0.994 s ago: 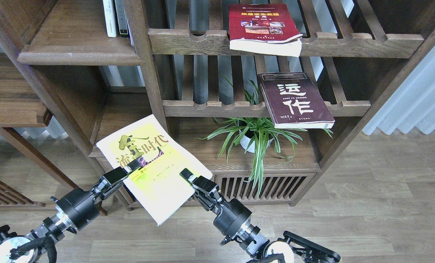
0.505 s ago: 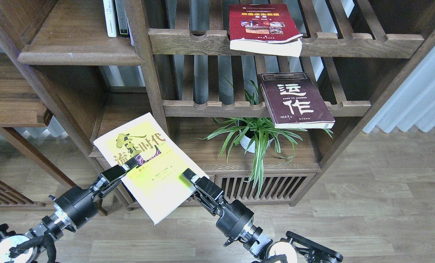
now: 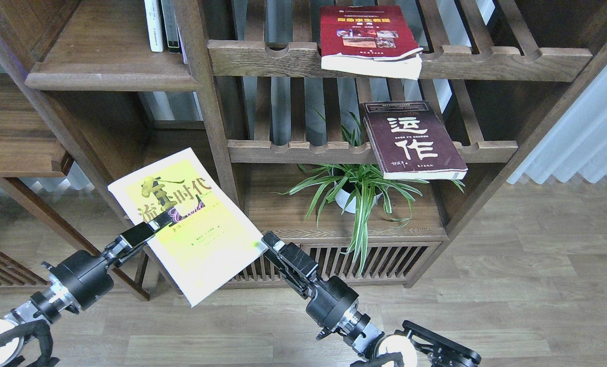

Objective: Organize books on shelf
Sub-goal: 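Carry the yellow book up and away with the left gripper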

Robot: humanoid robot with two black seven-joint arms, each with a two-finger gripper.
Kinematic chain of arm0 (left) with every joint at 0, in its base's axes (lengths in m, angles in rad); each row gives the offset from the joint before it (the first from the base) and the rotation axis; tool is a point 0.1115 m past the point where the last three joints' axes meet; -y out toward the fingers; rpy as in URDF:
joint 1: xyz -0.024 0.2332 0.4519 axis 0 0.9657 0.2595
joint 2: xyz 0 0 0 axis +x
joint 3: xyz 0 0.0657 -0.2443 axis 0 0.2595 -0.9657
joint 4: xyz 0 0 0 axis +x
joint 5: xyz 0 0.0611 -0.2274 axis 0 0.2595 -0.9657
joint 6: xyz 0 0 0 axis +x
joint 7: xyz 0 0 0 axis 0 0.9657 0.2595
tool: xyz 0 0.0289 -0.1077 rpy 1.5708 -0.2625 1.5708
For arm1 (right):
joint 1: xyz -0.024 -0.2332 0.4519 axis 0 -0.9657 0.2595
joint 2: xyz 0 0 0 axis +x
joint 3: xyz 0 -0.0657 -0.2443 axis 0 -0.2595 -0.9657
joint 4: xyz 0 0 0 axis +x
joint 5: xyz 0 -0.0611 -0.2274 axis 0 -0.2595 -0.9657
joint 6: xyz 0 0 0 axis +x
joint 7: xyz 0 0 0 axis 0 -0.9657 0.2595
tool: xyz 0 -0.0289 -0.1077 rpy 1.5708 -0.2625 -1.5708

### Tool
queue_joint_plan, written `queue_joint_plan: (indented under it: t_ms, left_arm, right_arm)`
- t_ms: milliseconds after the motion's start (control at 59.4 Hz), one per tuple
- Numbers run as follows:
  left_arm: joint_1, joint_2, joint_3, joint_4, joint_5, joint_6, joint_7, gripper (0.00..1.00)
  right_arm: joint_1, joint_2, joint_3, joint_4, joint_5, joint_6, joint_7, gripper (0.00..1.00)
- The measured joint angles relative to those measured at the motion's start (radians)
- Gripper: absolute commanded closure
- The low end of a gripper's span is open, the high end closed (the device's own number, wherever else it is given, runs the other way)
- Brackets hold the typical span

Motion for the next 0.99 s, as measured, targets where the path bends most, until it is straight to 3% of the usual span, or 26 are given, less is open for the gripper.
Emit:
queue_joint_plan:
  t_ms: [253,640,994]
  left_arm:
    - [0.001,0.046,-0.074,0.000,0.050,0.000,0.008,0.96]
    - [0.000,0.055,-0.313,-0.001,0.192,0.000,0.009,0.96]
    - [-0.004,0.059,-0.389,0.000,0.193,0.000,0.008,0.96]
  right_arm:
    - [0.000,-0.005,0.000,-0.013,-0.016,0.000,0.000,0.25]
    - [0.005,0.002,0.009,-0.042,-0.020,0.000,0.000,0.25]
    - [0.007,0.002,0.009,-0.045,-0.020,0.000,0.000,0.25]
